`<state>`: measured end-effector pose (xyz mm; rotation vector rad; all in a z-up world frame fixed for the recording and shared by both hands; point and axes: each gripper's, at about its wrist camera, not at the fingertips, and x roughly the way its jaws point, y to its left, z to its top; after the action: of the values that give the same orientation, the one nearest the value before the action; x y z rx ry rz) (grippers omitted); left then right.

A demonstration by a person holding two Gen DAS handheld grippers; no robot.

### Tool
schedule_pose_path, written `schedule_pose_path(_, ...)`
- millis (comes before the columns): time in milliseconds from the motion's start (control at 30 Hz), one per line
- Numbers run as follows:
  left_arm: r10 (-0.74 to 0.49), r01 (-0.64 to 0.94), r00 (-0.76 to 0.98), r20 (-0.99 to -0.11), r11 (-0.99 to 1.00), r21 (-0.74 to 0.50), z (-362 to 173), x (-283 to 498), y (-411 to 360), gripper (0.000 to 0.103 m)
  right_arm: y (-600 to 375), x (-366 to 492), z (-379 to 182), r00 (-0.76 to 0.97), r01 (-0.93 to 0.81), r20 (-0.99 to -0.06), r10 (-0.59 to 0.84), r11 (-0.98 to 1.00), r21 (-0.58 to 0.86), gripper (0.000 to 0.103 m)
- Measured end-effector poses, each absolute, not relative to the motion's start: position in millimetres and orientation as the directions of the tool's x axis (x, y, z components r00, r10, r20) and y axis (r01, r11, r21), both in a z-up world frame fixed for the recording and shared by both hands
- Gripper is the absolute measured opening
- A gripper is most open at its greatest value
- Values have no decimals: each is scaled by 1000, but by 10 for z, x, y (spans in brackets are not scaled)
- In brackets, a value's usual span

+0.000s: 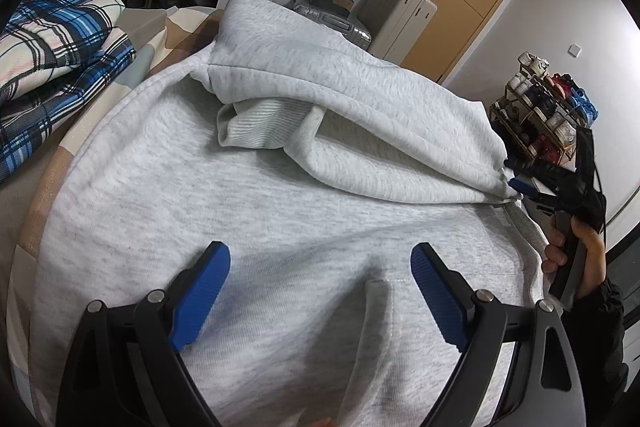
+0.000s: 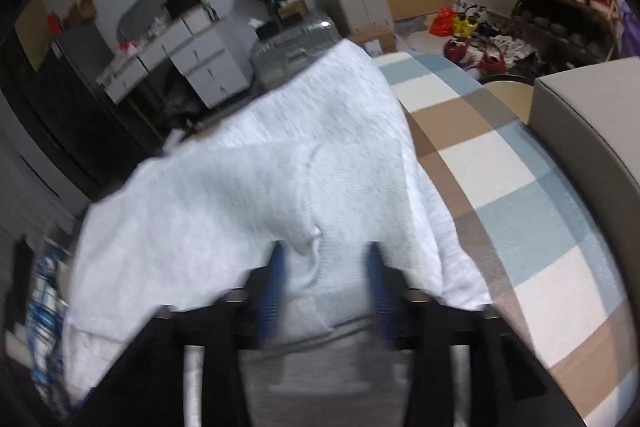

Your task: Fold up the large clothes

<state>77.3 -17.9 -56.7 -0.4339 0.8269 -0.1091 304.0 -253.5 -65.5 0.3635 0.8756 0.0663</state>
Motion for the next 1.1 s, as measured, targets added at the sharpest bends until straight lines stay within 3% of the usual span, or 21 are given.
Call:
schedule_pose_path(133, -261, -73, 677, -688, 906, -416, -566, 772, -180, 89, -2618, 3208, -621, 636, 127, -740, 219, 916, 381, 60)
schedule_pose_path(200, -261, -73, 677, -688, 906, -416, -565, 774, -179, 89, -2632, 3288, -704, 632, 157, -747, 206, 910, 384, 56)
schedule_pose_path(267, -262, -73, 677, -687, 906, -417, -565, 774, -179, 89, -2562, 3305, -744, 614, 176, -766, 190, 913, 368, 23)
schedule_pose_path(300, -263, -72, 678, -687, 905, -418, -563, 776, -180, 89, -2548, 3282, -719, 611, 140, -760, 220, 916, 377, 14)
schedule_pose_path(367, -266, -72, 679, -685, 904, -422, -562, 780, -176, 89, -2453, 3186, -538, 663, 56, -712, 232, 933, 356, 10)
schedule_pose_path(433, -269, -71, 680, -682, 901, -427, -562, 780, -171, 89, -2403, 3054, -314, 742, -35, -618, 260, 935, 352, 9)
schedule_pose_path(533, -273, -71, 682, -678, 898, -433, -565, 776, -164, 89, -2416, 3025, -183, 784, 13, -594, 178, 953, 302, 9)
schedule_pose_path(633, -275, -70, 682, -677, 898, -435, -568, 773, -155, 89, -2479, 3253, -456, 670, 163, -742, 15, 972, 167, 11)
schedule_pose_path(667, -275, -70, 682, -677, 897, -435, -567, 773, -156, 89, -2563, 3349, -656, 591, 196, -806, 36, 963, 187, 11)
schedule_pose_path(733, -277, -70, 683, -676, 896, -438, -570, 768, -145, 89, -2678, 3300, -779, 576, 214, -811, 107, 937, 276, 11)
schedule_pose_path(800, -277, -70, 683, -676, 896, -438, -566, 769, -140, 89, -2695, 3182, -721, 607, 194, -786, 118, 937, 290, 21)
schedule_pose_path(867, -278, -69, 683, -676, 896, -438, -566, 769, -139, 89, -2661, 3038, -633, 619, 161, -769, 160, 933, 323, 57)
schedule_pose_path(1000, -277, -70, 682, -676, 896, -438, -566, 769, -141, 89, -2503, 2650, -406, 586, 10, -743, 323, 914, 406, 71)
schedule_pose_path(1067, -278, -70, 683, -676, 896, -438, -566, 769, -141, 89, -2447, 2483, -373, 565, -33, -749, 345, 917, 398, 86)
schedule_pose_path(1100, -275, -71, 682, -678, 897, -436, -566, 769, -141, 89, -2395, 2309, -352, 562, -52, -757, 335, 927, 372, 86)
